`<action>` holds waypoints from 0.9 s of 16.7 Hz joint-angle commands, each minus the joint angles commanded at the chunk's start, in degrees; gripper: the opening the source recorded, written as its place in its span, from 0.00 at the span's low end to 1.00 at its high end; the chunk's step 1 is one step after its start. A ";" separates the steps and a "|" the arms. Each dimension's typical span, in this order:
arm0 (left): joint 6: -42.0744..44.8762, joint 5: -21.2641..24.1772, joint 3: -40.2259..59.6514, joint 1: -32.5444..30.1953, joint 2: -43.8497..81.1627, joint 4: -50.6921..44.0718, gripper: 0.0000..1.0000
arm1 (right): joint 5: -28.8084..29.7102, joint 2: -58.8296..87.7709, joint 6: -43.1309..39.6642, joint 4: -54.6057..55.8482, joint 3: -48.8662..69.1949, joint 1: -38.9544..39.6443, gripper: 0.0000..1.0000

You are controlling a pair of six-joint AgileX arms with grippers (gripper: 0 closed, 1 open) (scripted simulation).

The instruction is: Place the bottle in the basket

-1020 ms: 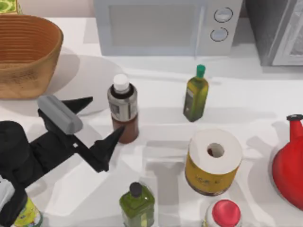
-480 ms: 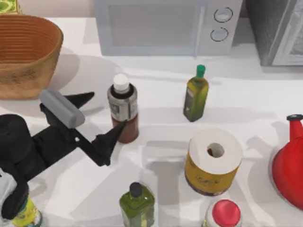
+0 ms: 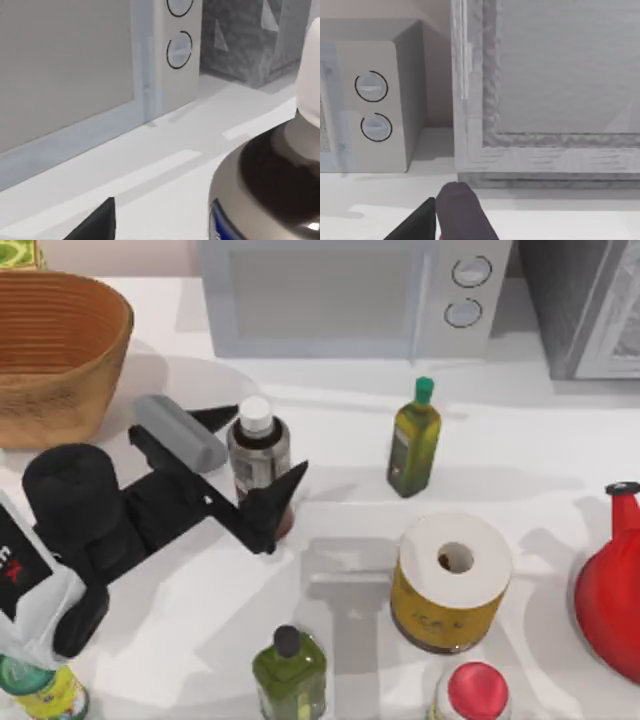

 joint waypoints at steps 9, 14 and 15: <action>-0.32 -2.24 2.52 -2.20 4.68 2.08 0.92 | 0.00 0.00 0.00 0.00 0.00 0.00 1.00; -0.32 -2.24 2.52 -2.20 4.68 2.08 0.55 | 0.00 0.00 0.00 0.00 0.00 0.00 1.00; -0.32 -2.24 2.52 -2.20 4.68 2.08 0.47 | 0.00 0.00 0.00 0.00 0.00 0.00 1.00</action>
